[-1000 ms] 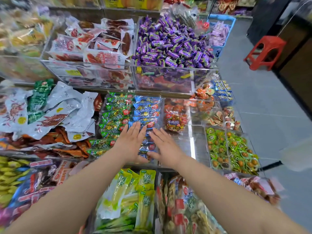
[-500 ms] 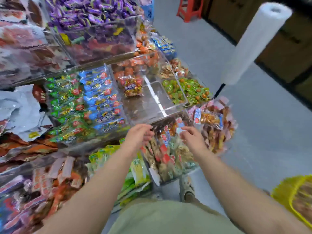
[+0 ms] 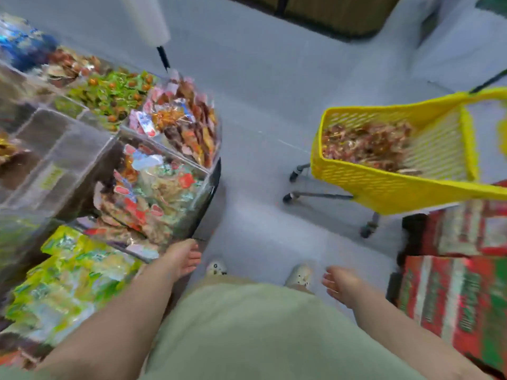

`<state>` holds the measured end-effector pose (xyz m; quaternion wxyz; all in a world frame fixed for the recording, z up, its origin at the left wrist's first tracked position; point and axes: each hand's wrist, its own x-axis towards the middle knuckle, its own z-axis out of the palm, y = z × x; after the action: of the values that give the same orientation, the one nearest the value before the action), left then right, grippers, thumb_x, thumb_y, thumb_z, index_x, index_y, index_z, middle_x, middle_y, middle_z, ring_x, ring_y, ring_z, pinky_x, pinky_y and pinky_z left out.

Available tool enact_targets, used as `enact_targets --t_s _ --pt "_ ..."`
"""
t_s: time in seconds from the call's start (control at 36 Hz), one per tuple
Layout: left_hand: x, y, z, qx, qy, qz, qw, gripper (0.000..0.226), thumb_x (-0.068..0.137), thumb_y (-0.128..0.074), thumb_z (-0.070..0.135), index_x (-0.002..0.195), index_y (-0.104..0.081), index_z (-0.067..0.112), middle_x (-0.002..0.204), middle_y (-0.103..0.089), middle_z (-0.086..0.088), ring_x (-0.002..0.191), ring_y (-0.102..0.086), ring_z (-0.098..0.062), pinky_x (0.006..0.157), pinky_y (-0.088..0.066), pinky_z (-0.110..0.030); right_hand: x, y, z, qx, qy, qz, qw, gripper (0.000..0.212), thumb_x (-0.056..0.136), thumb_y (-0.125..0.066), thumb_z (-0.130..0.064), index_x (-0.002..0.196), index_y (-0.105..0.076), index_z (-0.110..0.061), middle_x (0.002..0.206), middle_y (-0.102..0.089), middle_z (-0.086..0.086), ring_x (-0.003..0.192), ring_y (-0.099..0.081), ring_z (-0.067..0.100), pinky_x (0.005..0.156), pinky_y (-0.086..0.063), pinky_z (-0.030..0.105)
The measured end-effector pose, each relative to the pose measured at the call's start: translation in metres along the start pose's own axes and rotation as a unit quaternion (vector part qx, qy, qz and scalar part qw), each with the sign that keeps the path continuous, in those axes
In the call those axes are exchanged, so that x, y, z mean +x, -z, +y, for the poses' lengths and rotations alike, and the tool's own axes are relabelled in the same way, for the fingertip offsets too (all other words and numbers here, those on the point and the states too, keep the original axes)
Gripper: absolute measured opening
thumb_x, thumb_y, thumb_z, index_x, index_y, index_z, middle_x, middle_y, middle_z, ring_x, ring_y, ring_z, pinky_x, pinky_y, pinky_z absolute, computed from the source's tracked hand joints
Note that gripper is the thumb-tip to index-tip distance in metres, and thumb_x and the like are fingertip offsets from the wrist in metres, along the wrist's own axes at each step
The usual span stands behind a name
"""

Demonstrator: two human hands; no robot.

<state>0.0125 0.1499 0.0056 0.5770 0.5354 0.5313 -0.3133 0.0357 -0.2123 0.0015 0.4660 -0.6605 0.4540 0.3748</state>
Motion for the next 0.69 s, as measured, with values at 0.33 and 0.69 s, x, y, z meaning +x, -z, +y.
enact_targets --t_s 0.33,0.69 --pt "-0.007 -0.187 0.028 0.08 -0.07 0.013 0.994 0.011 0.099 -0.043 0.016 0.108 -0.049 0.011 0.078 -0.053 -0.008 0.064 -0.048 -0.019 0.06 -0.037 -0.028 0.051 0.185 0.012 0.115 -0.024 0.042 0.992 0.014 0.097 -0.046 -0.019 0.104 -0.052 -0.009 0.099 -0.058 0.007 0.095 -0.058 0.02 0.091 -0.044 0.035" --pt "0.003 -0.288 0.11 0.224 -0.078 -0.033 0.971 0.016 0.097 -0.046 0.021 0.107 -0.054 0.011 0.084 -0.058 -0.007 0.069 -0.056 -0.02 0.061 -0.042 -0.028 0.089 0.218 -0.039 0.197 -0.082 0.019 0.977 0.015 0.098 -0.045 -0.02 0.097 -0.053 -0.008 0.104 -0.057 0.007 0.101 -0.057 0.022 0.091 -0.042 0.034"
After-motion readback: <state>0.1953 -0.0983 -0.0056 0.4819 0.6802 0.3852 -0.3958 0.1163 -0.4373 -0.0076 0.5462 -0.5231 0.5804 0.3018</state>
